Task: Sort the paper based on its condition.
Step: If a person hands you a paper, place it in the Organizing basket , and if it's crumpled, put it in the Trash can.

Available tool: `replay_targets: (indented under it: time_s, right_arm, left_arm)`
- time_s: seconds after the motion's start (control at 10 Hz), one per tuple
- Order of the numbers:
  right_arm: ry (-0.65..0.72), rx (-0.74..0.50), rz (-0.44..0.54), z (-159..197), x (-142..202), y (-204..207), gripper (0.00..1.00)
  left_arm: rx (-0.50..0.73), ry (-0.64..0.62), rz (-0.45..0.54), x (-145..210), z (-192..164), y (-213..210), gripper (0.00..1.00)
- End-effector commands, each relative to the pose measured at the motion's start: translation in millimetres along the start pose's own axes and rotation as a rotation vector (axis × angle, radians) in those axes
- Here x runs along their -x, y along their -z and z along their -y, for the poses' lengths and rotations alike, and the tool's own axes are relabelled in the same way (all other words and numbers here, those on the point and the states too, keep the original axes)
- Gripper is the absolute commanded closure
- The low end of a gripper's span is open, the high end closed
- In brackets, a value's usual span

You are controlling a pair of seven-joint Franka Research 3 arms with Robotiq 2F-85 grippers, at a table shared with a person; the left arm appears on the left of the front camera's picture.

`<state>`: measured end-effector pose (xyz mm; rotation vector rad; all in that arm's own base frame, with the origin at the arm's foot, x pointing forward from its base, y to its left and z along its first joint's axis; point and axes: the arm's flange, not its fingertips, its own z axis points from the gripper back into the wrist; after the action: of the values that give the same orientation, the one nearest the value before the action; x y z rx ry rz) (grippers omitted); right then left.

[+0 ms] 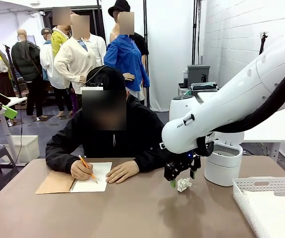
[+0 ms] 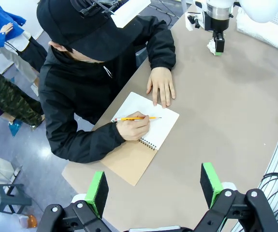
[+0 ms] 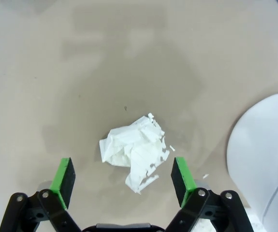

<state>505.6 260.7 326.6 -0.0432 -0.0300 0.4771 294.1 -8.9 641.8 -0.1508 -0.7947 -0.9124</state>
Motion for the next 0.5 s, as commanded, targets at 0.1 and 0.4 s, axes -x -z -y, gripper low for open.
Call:
replay_targets:
  time_s: [0.1, 0.4]
  right_arm:
    - [0.012, 0.034, 0.012, 2, -21, 18, 0.00]
    - [0.011, 0.055, -0.001, 3, -27, 30, 0.00]
  left_arm:
    - [-0.009, -0.002, 0.005, 0, -1, 0, 0.00]
    - [-0.009, -0.002, 0.005, 0, -1, 0, 0.00]
